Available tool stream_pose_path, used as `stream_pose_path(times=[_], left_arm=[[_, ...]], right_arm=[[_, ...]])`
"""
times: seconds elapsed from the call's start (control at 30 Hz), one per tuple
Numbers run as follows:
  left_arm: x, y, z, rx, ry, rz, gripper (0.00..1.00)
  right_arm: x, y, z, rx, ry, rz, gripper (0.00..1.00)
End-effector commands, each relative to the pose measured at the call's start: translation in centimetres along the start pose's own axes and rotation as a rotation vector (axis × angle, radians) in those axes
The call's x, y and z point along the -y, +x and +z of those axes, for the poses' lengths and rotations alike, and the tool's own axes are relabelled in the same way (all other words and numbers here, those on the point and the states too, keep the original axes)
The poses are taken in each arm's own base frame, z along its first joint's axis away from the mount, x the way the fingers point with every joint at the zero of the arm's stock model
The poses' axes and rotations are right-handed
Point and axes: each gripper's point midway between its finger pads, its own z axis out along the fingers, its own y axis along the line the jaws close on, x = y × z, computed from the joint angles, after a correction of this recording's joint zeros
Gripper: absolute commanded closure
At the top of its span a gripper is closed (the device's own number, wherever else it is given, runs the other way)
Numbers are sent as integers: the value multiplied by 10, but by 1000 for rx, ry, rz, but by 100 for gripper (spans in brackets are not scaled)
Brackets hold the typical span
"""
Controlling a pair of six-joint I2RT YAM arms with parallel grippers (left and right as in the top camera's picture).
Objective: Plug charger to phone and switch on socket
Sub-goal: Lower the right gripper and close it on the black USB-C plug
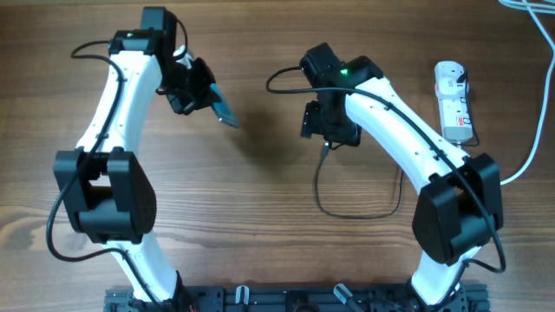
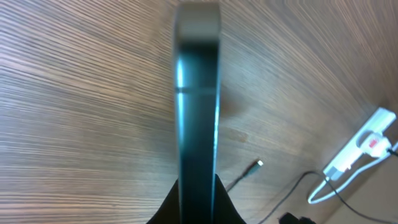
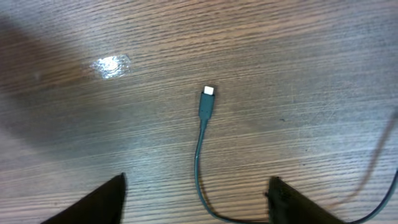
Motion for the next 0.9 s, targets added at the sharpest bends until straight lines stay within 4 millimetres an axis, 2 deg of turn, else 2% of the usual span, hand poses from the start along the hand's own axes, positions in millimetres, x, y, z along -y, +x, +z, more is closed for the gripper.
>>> stream_pose_path(times=[0.0, 0.27, 0.57, 0.77, 0.87], left_arm=[[-8, -8, -13, 59, -31, 13, 96], [-31, -11, -16, 95, -158, -1, 96], [-31, -10, -16, 92, -159, -2, 96], [-31, -10, -16, 92, -159, -3, 96], [-31, -10, -16, 92, -159, -3, 96]], right_arm=[[0, 2, 14, -32, 14, 3, 35], [1, 5, 45, -87, 64, 50, 39], [8, 16, 68, -138, 96, 59, 39], [6, 25, 87, -159, 56, 71, 39], [7, 28, 91, -162, 61, 110, 44]])
